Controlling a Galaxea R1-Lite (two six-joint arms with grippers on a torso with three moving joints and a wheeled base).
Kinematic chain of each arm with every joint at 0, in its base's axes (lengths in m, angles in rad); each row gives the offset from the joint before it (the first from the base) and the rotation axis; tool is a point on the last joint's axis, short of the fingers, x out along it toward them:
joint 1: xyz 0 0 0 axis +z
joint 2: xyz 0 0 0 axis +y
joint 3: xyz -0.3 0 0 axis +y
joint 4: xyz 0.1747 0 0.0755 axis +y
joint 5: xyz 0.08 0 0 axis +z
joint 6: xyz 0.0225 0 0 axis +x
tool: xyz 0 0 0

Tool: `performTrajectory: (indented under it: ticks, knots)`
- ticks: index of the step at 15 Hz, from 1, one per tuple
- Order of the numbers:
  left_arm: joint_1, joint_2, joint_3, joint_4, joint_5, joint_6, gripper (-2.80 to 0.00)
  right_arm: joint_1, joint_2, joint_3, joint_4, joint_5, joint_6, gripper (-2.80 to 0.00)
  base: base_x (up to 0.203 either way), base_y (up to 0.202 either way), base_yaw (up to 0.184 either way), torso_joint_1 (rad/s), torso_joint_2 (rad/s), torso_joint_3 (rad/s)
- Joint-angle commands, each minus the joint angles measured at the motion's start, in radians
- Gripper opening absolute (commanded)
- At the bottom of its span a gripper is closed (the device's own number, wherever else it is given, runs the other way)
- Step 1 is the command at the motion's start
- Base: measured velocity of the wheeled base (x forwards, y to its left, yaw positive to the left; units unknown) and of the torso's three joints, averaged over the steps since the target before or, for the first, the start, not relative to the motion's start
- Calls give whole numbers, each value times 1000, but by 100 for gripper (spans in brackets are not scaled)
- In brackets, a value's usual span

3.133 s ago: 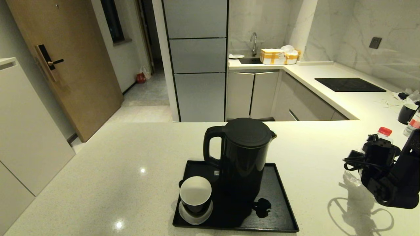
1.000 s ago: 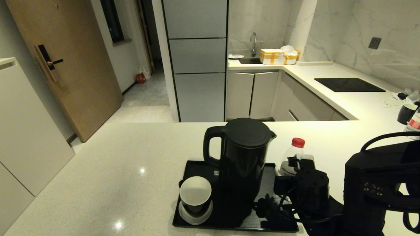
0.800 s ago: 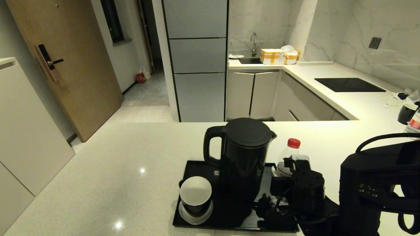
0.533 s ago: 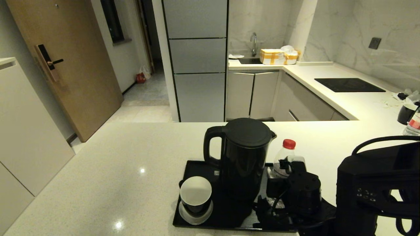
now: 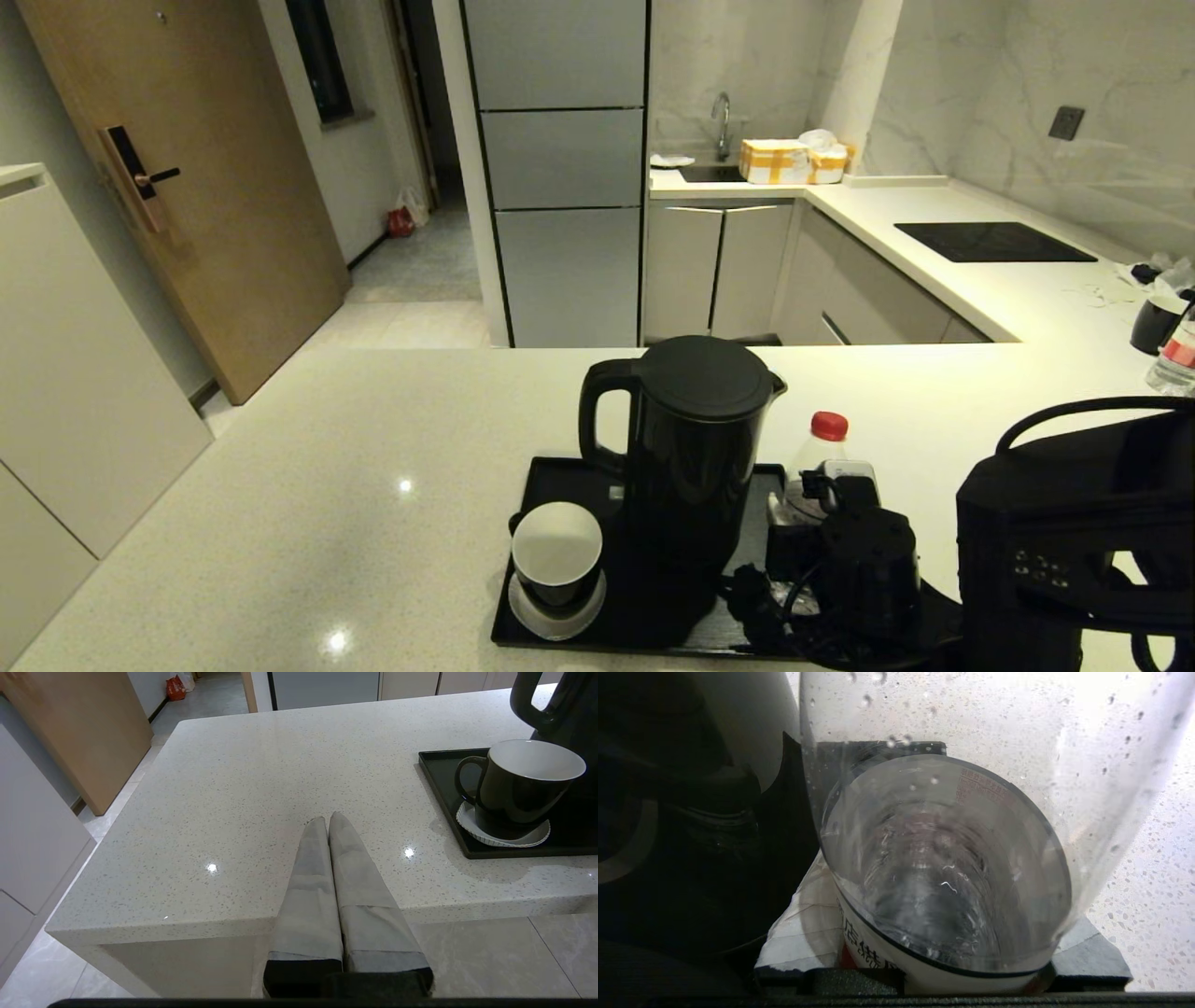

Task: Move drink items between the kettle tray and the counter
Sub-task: Return the bottled water to its original position

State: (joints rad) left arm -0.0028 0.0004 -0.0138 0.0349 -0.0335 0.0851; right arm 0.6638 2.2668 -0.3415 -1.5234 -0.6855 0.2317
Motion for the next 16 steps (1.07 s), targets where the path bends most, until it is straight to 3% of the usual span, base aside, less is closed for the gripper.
performTrajectory:
  ticks: [1,5,10,16]
  knots:
    - [0,-1,0,0,0,1,-280,15,7,14,-7,-3,0,-280,0,0,0,0,0,0]
    - [0,-2,0,0,0,1,-280,21,2,-12,-7,0,-9,-280,0,0,0,0,0,0]
    - [0,0,0,0,0,1,-280,-34,-7,-93,-7,0,-74,-280,0,0,0,0,0,0]
    - [0,-2,0,0,0,1,-280,-41,30,-83,-7,-6,-65,-280,0,0,0,0,0,0]
